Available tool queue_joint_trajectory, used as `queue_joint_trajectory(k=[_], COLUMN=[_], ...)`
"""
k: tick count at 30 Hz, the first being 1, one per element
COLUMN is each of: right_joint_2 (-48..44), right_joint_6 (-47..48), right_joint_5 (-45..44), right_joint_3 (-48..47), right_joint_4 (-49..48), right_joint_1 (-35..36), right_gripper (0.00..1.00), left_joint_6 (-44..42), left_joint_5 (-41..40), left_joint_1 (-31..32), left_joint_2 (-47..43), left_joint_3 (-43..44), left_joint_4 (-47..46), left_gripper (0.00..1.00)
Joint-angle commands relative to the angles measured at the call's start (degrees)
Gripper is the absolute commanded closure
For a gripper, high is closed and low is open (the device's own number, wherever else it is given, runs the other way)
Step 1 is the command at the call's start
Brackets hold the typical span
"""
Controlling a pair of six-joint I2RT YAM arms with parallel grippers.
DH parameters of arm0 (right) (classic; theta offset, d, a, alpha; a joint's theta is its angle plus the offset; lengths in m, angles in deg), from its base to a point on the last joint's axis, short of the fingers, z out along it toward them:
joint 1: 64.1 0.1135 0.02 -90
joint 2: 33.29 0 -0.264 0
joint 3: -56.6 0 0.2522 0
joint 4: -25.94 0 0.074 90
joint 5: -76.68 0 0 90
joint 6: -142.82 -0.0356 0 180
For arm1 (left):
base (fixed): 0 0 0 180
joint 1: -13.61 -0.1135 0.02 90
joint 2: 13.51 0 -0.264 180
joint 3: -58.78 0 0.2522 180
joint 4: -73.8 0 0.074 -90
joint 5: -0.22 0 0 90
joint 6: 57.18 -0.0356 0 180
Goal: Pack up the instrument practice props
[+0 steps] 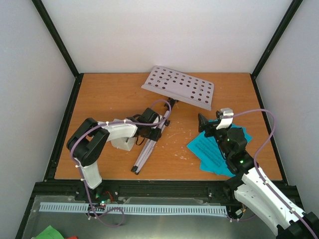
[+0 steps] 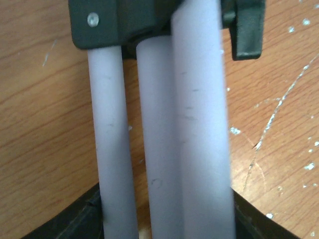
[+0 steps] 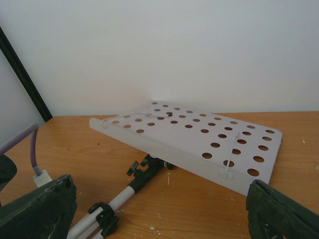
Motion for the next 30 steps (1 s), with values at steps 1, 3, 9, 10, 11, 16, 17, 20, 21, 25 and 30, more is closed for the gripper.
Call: queue_joint_trajectory(k=[1,3,9,10,11,16,17,20,21,25,30], right_joint_2=[-0.6,-0.7,-1.1,-1.0,-0.9,1.8,2.9,6.6,7.9,13.9,22.6], right_joint_6=[0.2,0.1,0.3,0.4,0.6,2.2,2.7,4.1,4.4,4.5,4.6], right_joint_5=[0.7,0.8,1.8,2.3,2.8,6.3,7.3,9.6,10.0,9.5,10.4], right_joint_3=[-1.6,-1.6,-2.5,-2.8,-3.2,-8.4,-10.0,-15.8,-18.0,-27.3,-38.8], right_joint_4=[1.4,1.5,2.5,2.8,3.0,6.3,7.3,10.3,11.3,16.2,23.0], right_joint_1=[-0.2,-0.2,-0.3,-0.2,-0.2,-0.2,-0.2,-0.2,-0.2,-0.2,-2.3], right_gripper=[0.09,0.09,0.09,0.09,0.08,0.08,0.07,0.06,0.05,0.02,0.0], left_joint_6=[-2.9,-2.8,-2.6,-2.5,-2.6,-4.1,-4.6,-5.6,-6.1,-6.9,-6.5], left_joint_5=[-1.9,-1.8,-0.6,0.0,1.0,8.4,10.5,14.7,15.5,18.0,21.8], left_joint_1=[0.6,0.7,0.7,0.6,0.6,0.7,0.7,0.6,0.5,-1.6,-9.7], left_joint_2=[-0.4,-0.5,-1.3,-1.5,-2.0,-6.3,-7.1,-9.0,-9.4,-9.2,-8.5], left_joint_3=[3.2,3.0,2.7,3.0,3.3,6.2,7.3,11.6,13.8,21.1,29.1], left_joint_4=[-8.2,-8.3,-8.8,-8.9,-8.9,-10.3,-10.7,-11.1,-11.0,-8.7,-4.8], left_gripper=[0.46,0.45,0.38,0.35,0.32,0.11,0.08,0.01,0.01,0.01,0.01])
